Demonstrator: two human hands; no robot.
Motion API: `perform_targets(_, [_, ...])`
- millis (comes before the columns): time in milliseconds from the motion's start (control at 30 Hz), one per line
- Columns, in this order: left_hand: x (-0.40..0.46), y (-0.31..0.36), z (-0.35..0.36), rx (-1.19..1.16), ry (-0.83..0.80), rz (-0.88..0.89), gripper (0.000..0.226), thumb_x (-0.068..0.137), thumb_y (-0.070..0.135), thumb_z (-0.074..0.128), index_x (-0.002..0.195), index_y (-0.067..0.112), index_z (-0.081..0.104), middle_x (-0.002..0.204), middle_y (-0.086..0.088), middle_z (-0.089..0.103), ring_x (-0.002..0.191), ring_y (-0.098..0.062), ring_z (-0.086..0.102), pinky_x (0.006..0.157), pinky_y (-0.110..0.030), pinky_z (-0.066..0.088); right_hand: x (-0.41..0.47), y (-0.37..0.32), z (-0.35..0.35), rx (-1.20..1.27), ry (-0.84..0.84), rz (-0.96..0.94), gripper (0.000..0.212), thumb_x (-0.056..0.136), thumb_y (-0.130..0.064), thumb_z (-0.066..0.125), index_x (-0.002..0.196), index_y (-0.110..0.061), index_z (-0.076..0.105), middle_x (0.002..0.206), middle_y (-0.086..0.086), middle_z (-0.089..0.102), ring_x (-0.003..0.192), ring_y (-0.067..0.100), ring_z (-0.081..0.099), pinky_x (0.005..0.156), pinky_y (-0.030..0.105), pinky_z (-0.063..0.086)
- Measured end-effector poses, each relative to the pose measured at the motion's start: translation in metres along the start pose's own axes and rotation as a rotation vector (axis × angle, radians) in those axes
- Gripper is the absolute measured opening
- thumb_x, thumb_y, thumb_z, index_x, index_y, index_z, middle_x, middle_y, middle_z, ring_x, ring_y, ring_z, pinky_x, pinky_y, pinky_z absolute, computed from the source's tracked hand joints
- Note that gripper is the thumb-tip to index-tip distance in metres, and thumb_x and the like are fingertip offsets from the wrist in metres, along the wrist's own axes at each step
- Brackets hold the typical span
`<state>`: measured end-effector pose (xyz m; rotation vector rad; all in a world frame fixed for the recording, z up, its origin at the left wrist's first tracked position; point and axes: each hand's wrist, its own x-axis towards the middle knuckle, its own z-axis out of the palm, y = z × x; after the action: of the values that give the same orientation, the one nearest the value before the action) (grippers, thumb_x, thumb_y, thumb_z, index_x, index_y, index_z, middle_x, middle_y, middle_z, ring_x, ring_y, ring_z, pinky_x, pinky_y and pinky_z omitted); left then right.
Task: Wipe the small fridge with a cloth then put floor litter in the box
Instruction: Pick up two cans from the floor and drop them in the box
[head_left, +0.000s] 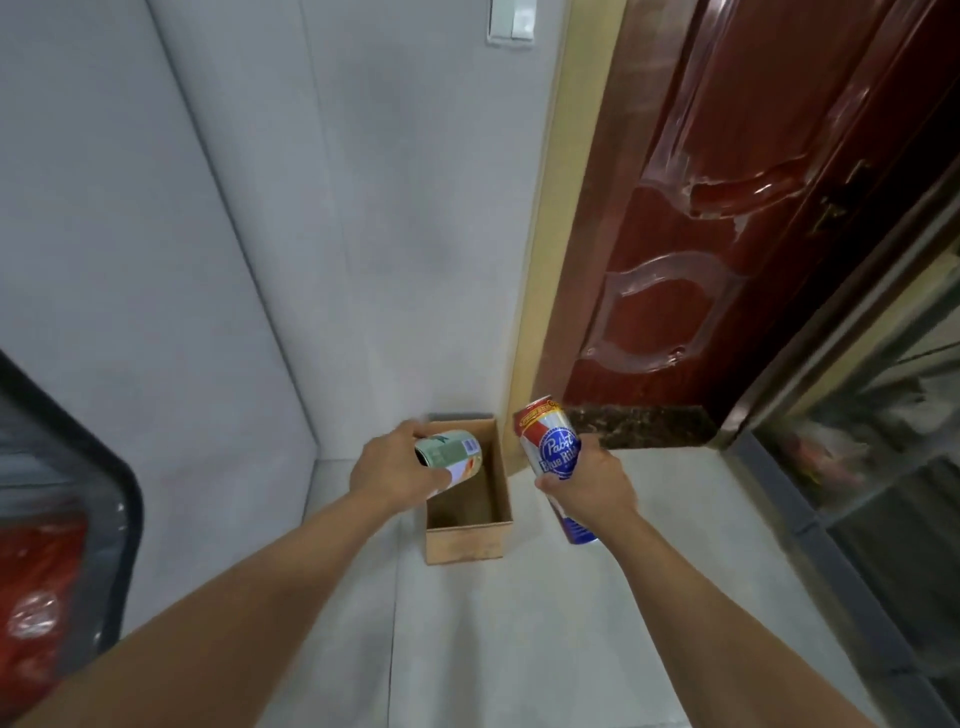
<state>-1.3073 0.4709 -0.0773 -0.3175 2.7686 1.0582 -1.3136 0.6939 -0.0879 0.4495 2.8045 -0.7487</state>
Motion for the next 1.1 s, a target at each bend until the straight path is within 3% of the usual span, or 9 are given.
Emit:
perform_targets(300, [0.14,-0.016,0.034,-0.01,0.015,-0.171,0.056,0.059,0.045,0.073,0.109,0.027,0.054,0.089,0.003,0.063,0.079,-0.015,0.058,0.067,-0.023,0.048,0.148,-0.032,0.043,0.002,-0.125,0.011,0.066,0.079,-0.045,0.069,0.13,-0.018,0.036,0.122,0.002,0.056,0.105,0.021,0.059,0.087,0.033,0.049])
perform_targets(467, [0.228,-0.034,0.07,-0.004,-0.109,-0.235,0.059,0.06,0.045,0.074,0.111,0.026,0.053,0.094,0.0,0.064,0.082,-0.021,0.065,0.075,-0.036,0.058,0.228,-0.044,0.088,-0.027,-0.194,0.049,0.067,0.079,-0.045,0.068,0.13,-0.016,0.036,0.121,0.004,0.056,0.104,0.021,0.059,0.084,0.031,0.049])
perform_targets(600, [0.284,-0.054,0.107,0.049,-0.158,-0.245,0.06,0.064,0.05,0.075,0.113,0.025,0.051,0.101,0.001,0.065,0.085,-0.017,0.063,0.076,-0.034,0.057,0.282,-0.041,0.129,0.009,-0.279,0.103,0.067,0.079,-0.042,0.069,0.131,-0.015,0.036,0.123,0.006,0.055,0.107,0.022,0.058,0.088,0.032,0.049])
perform_targets(800, [0.344,-0.099,0.181,0.052,-0.208,-0.342,0.06,0.071,0.054,0.07,0.117,0.022,0.048,0.103,0.002,0.065,0.081,-0.012,0.06,0.071,-0.026,0.053,0.346,-0.017,0.207,0.021,-0.375,0.135,0.067,0.079,-0.036,0.07,0.13,-0.009,0.036,0.125,0.011,0.052,0.108,0.025,0.057,0.087,0.033,0.05])
perform_targets(933, [0.377,-0.136,0.242,0.012,-0.177,-0.455,0.059,0.074,0.045,0.07,0.121,0.019,0.046,0.11,-0.003,0.064,0.094,-0.018,0.062,0.077,-0.032,0.053,0.391,0.004,0.271,0.042,-0.44,0.176,0.068,0.081,-0.034,0.069,0.132,-0.008,0.034,0.128,0.011,0.051,0.111,0.025,0.056,0.088,0.033,0.049])
perform_targets(1100, [0.41,-0.189,0.336,-0.069,-0.135,-0.566,0.055,0.08,0.048,0.065,0.122,0.019,0.044,0.113,-0.002,0.061,0.096,-0.018,0.061,0.081,-0.036,0.055,0.443,0.04,0.364,0.064,-0.498,0.201,0.075,0.082,-0.037,0.069,0.138,-0.007,0.029,0.131,0.012,0.049,0.115,0.027,0.054,0.095,0.037,0.049])
